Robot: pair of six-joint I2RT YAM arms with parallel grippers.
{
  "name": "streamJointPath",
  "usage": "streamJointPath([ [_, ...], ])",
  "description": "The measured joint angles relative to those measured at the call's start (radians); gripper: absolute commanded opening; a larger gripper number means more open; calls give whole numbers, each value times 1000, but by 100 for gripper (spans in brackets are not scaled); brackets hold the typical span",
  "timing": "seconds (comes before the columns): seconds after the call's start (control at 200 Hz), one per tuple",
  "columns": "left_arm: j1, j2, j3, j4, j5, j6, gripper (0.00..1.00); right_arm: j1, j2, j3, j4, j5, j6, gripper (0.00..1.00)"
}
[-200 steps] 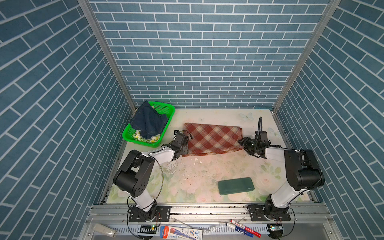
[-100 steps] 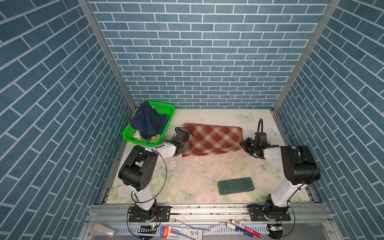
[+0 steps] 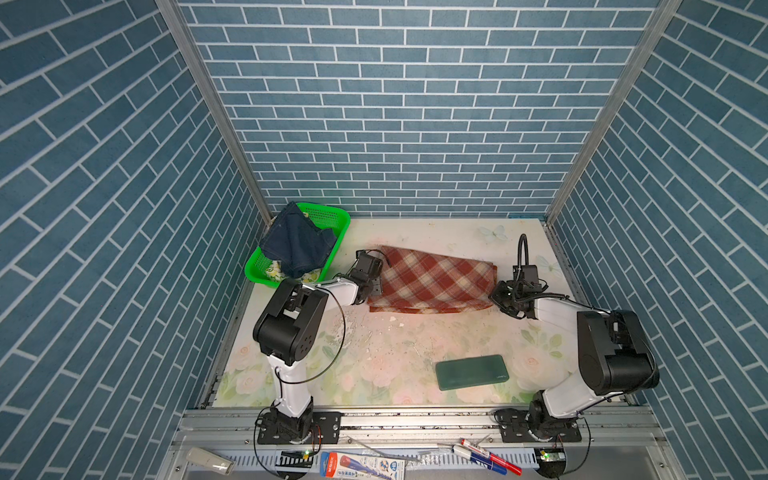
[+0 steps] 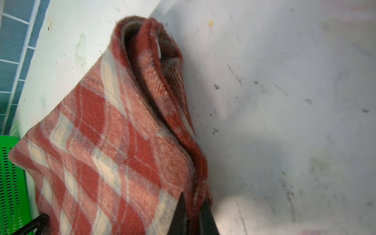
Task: Fold and stack the skirts
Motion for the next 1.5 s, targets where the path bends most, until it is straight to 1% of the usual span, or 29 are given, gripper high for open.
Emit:
streamJointPath([
  [0.24,2,21,-10,109,103,-23,42,-1,-67,72,-126,68,-101,0],
  [0.385,-5,28,-28,169,163,-39,37,21,-87,142,-198,100,-161,0],
  [0.515,-31,43,-29,211,192,-55,32,74,-87,218,-249,132,-218,0],
  [0.625,-56,53,-29,238,203,-71,29,140,-87,278,-292,171,-269,0],
  [0.85,-65,64,-32,267,212,-100,23,274,-42,403,-344,209,-338,0],
  [1.08,-72,64,-49,297,210,-111,22,385,68,500,-347,201,-344,0],
  [1.215,-74,63,-69,332,208,-122,21,450,148,564,-325,174,-333,0],
  [1.32,-75,60,-86,356,208,-128,21,487,200,597,-286,139,-300,0],
  [1.5,-76,56,-110,388,209,-134,20,519,285,603,-172,51,-193,0],
])
